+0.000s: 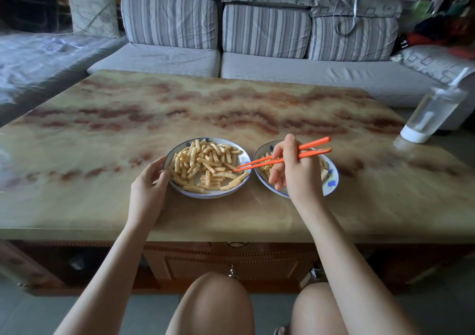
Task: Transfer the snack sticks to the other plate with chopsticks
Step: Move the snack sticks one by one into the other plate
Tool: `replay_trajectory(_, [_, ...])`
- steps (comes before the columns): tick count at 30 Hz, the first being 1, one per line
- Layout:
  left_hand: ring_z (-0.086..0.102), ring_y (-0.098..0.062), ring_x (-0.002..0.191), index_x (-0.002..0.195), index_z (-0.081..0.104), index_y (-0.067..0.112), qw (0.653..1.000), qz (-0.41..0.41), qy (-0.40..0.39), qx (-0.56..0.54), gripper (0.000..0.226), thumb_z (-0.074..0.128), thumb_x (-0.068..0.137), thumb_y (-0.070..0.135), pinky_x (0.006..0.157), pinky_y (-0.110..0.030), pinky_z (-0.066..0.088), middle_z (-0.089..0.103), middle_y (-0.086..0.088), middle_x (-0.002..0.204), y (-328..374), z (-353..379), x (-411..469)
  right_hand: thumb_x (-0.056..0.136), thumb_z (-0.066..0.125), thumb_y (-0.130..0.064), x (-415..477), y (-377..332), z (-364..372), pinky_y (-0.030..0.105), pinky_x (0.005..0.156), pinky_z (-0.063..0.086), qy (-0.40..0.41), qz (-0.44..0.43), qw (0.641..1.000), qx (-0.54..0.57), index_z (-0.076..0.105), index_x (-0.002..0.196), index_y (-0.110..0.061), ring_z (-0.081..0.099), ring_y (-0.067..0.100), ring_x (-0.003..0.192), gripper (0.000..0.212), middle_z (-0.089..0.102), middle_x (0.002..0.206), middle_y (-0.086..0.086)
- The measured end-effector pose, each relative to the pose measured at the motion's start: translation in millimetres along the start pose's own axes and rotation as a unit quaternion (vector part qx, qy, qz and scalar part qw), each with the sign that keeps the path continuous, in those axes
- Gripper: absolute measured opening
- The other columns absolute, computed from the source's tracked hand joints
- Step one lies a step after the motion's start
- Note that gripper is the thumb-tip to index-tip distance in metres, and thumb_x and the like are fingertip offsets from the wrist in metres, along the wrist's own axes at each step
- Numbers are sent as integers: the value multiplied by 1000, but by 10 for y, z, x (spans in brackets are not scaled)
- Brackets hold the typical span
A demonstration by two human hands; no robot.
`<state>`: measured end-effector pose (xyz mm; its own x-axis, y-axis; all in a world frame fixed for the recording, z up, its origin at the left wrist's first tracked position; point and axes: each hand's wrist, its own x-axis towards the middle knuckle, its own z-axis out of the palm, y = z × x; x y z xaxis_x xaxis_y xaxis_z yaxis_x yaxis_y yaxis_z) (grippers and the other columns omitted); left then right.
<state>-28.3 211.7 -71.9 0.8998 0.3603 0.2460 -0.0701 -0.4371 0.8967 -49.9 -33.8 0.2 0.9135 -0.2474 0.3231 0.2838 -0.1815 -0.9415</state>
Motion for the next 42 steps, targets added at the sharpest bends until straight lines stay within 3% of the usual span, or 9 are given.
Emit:
replay_trajectory(4, [50, 0, 103, 129, 58, 15, 1000, 1, 4, 4, 37, 52, 93, 12, 71, 7, 30, 62, 2, 121, -19, 3, 14, 104, 32, -29, -9, 11, -27, 18, 34, 32, 25, 3, 1000, 14, 51, 63, -10, 43, 21, 31, 50, 50, 39, 9])
replay_trajectory(7, [51, 0, 102, 129, 58, 15, 1000, -1, 5, 3, 37, 52, 92, 11, 70, 8, 30, 62, 3, 119, -21, 5, 11, 105, 31, -27, 25, -9, -98, 15, 34, 30, 51, -7, 998, 32, 50, 63, -10, 41, 17, 28, 49, 49, 38, 9])
replay_trajectory(11, [51, 0, 102, 129, 58, 16, 1000, -2, 2, 1, 37, 51, 92, 11, 72, 3, 31, 62, 4, 118, -17, 6, 9, 105, 30, -26, 85, -69, -278, 16, 32, 30, 101, -2, 992, 71, 49, 65, -9, 41, 16, 27, 47, 48, 36, 6])
replay_trajectory(17, [52, -1, 102, 129, 58, 15, 1000, 0, 2, 4, 37, 51, 93, 11, 70, 6, 31, 63, 2, 121, -31, 6, 16, 104, 28, -24, 146, -112, -636, 17, 32, 28, 163, -16, 985, 55, 47, 64, -11, 41, 18, 27, 47, 49, 35, 7])
replay_trajectory(24, [50, -1, 104, 130, 57, 17, 1000, -3, 2, 3, 38, 51, 93, 13, 83, -12, 34, 62, 1, 124, -8, 6, 2, 103, 33, -27, 122, 34, -744, 16, 34, 31, 173, 10, 985, 9, 51, 64, -9, 45, 20, 30, 46, 52, 38, 9])
replay_trajectory(29, [51, -1, 103, 129, 58, 15, 1000, 2, 4, 5, 37, 51, 93, 12, 69, 7, 31, 62, 3, 120, -21, 8, 6, 102, 33, -29, 101, -38, -710, 17, 34, 31, 177, -11, 984, 6, 52, 66, -10, 44, 23, 30, 45, 52, 39, 10])
replay_trajectory(32, [52, -1, 101, 129, 58, 17, 1000, -3, 2, 1, 37, 51, 93, 13, 70, 4, 33, 62, 6, 115, -29, 10, 7, 103, 32, -27, 81, -152, -660, 18, 34, 29, 160, -26, 986, 26, 51, 65, -11, 41, 22, 29, 45, 51, 38, 8])
replay_trajectory(36, [51, 0, 103, 129, 58, 18, 1000, -4, 1, -1, 37, 51, 93, 14, 80, -8, 34, 62, 3, 123, -37, 4, 13, 104, 30, -23, 24, -259, -467, 16, 33, 28, 71, -24, 996, 54, 51, 67, -9, 38, 18, 27, 45, 48, 36, 8])
replay_trajectory(42, [50, 0, 103, 130, 58, 17, 1000, 1, 1, 4, 37, 51, 94, 13, 69, 7, 31, 62, 3, 123, -36, 5, 15, 94, 33, -39, -65, -141, -154, 20, 32, 29, -65, -38, 996, 51, 54, 66, -11, 36, 21, 26, 44, 48, 36, 11])
